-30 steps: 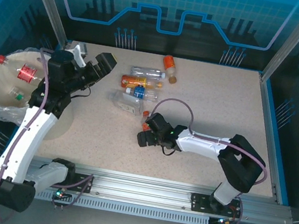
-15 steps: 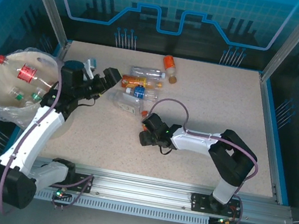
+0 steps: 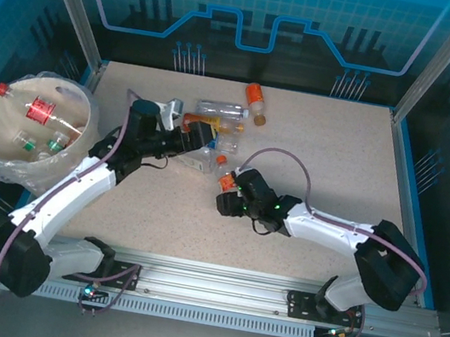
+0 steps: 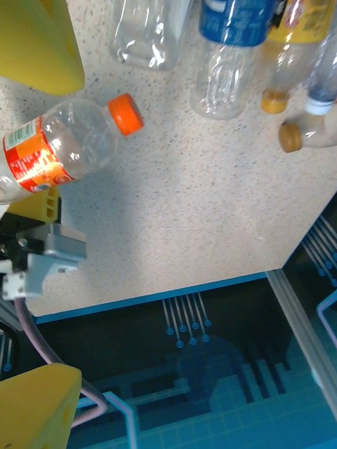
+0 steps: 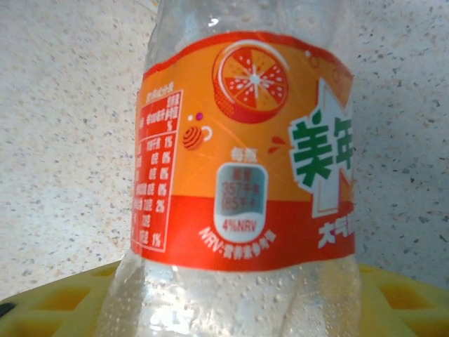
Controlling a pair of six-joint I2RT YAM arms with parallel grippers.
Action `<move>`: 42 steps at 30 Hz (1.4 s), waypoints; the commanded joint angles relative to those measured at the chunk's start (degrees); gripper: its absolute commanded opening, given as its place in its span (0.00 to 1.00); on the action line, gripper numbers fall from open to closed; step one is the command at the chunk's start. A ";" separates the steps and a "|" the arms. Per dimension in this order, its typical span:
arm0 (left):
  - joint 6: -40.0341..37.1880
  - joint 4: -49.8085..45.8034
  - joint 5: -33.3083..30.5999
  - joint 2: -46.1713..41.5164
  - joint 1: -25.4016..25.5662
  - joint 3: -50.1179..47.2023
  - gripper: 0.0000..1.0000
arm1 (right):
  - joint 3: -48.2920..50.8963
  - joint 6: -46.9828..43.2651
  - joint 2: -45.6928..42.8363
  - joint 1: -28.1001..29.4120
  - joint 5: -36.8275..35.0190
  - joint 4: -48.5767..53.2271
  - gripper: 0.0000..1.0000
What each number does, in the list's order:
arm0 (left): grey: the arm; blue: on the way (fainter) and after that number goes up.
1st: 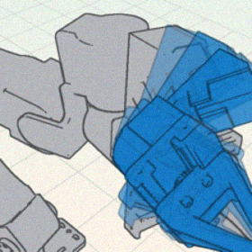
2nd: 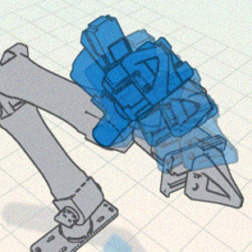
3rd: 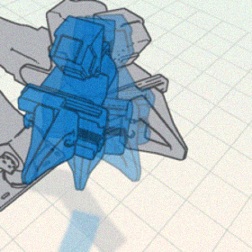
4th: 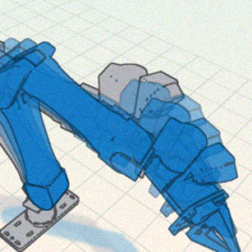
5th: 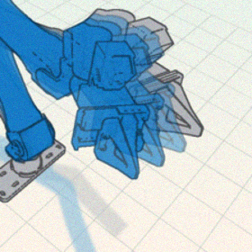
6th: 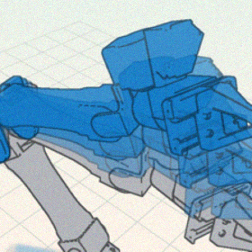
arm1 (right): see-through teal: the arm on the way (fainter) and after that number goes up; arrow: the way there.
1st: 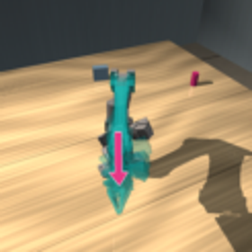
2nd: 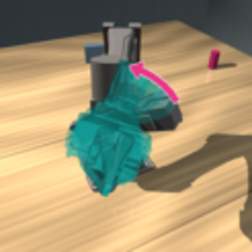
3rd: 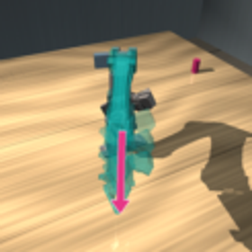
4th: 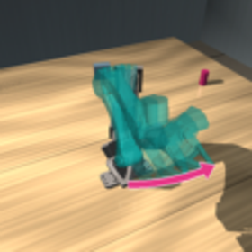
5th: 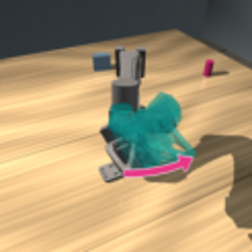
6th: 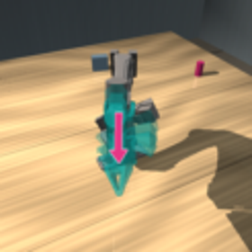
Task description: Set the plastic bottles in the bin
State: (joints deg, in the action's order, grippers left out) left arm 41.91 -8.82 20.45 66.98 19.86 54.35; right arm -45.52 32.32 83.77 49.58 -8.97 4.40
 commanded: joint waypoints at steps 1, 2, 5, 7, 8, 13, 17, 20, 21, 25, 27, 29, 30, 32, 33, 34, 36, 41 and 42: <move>-0.46 3.07 -0.20 1.41 2.21 -0.62 0.99 | 3.00 0.09 -4.07 -3.32 5.81 -6.02 0.42; -0.28 2.99 -0.38 1.94 2.59 -0.73 0.99 | 3.98 0.81 -5.15 -4.34 7.10 -7.44 0.41; 1.24 4.43 1.12 3.44 2.99 -1.28 0.99 | 6.60 2.93 -8.34 -6.80 10.47 -11.59 0.40; 2.64 6.58 2.81 4.30 3.06 -1.88 0.99 | 8.12 4.07 -9.98 -8.04 12.99 -14.40 0.39; 3.69 8.36 3.89 4.76 3.07 -2.33 0.99 | 8.73 4.69 -10.83 -8.58 14.13 -16.07 0.38; 6.61 14.94 8.55 8.37 4.14 -2.37 0.99 | 9.51 5.96 -12.75 -9.87 20.66 -23.70 0.38; 6.09 15.80 7.07 9.87 6.08 -1.84 0.99 | 9.02 6.69 -13.06 -9.89 23.54 -27.32 0.39; 7.49 18.67 7.44 10.44 6.66 -2.48 0.99 | 8.65 7.99 -12.93 -9.79 23.51 -28.72 0.39; 7.64 19.37 7.59 10.47 6.89 -2.57 0.99 | 8.51 8.31 -12.86 -9.71 23.31 -29.11 0.39; 6.62 18.12 6.62 11.30 8.72 -2.02 0.99 | 8.07 8.75 -12.63 -9.50 23.16 -31.92 0.40; 6.57 17.84 6.16 11.94 9.16 -1.88 0.95 | 7.26 7.70 -12.25 -8.87 23.55 -32.18 0.40; 7.21 18.35 5.63 12.53 9.22 -1.88 0.87 | 6.57 6.93 -11.91 -8.39 23.78 -32.44 0.41; 7.56 19.13 5.57 12.72 9.23 -1.88 0.83 | 6.50 6.88 -11.77 -8.25 23.91 -32.54 0.42; 8.22 21.10 5.70 12.93 9.19 -2.05 0.71 | 6.03 6.81 -11.24 -8.02 24.80 -32.55 0.43; 8.36 21.73 5.77 13.04 9.23 -2.01 0.67 | 5.84 6.75 -11.03 -8.04 25.26 -32.58 0.44; 8.55 22.24 5.87 13.07 9.23 -2.13 0.63 | 5.75 6.71 -10.90 -8.01 25.66 -32.54 0.45; 8.63 22.92 5.72 12.95 9.23 -2.29 0.58 | 5.51 6.71 -10.71 -8.01 25.80 -31.91 0.48; 9.04 22.98 1.04 11.24 9.23 -4.18 0.52 | 4.81 5.29 -11.06 -7.96 24.74 -27.36 0.65; 8.92 22.92 -0.02 10.79 9.22 -4.46 0.52 | 4.34 4.76 -11.20 -7.99 24.63 -25.74 0.69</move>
State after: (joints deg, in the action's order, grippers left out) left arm 50.39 12.78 25.67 79.33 29.04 51.53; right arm -38.54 39.62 72.84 40.84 14.15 -23.40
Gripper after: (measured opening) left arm 0.535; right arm 0.676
